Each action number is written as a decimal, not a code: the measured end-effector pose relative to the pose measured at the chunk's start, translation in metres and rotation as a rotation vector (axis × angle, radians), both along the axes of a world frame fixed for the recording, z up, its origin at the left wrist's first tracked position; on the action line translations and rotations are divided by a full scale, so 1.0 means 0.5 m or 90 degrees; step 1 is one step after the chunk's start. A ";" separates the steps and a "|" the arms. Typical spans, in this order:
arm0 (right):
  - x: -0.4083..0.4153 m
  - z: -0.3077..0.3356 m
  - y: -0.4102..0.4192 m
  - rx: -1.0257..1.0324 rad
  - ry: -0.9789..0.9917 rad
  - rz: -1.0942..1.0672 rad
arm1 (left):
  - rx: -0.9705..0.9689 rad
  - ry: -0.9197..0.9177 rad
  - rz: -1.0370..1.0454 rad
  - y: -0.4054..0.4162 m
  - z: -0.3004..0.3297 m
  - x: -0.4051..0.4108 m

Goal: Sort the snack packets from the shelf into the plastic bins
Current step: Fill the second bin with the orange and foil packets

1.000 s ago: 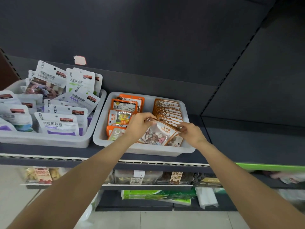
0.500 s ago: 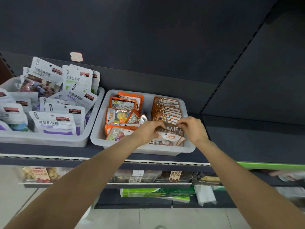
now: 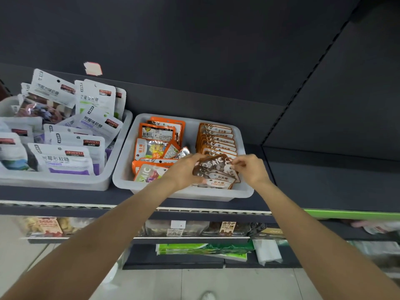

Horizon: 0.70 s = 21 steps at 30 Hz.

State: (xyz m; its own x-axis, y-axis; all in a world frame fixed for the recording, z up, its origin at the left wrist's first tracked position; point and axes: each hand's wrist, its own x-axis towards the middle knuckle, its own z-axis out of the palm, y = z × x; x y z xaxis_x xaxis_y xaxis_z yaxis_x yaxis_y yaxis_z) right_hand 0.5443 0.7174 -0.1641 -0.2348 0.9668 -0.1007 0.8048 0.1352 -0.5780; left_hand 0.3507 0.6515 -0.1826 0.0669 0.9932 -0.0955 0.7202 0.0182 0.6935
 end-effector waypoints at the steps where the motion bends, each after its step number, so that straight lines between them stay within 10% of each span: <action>1: 0.006 -0.005 -0.003 0.029 -0.021 0.001 | -0.001 -0.006 0.001 0.000 0.001 0.001; 9: -0.030 0.035 0.001 0.165 -0.315 0.228 | -0.013 0.017 -0.003 0.010 0.002 0.002; 15: -0.019 0.006 -0.001 0.029 -0.082 0.150 | -0.008 0.041 -0.077 0.006 0.002 -0.003; 21: 0.038 -0.009 -0.002 0.029 -0.106 0.109 | -0.011 0.071 -0.122 -0.004 -0.003 -0.002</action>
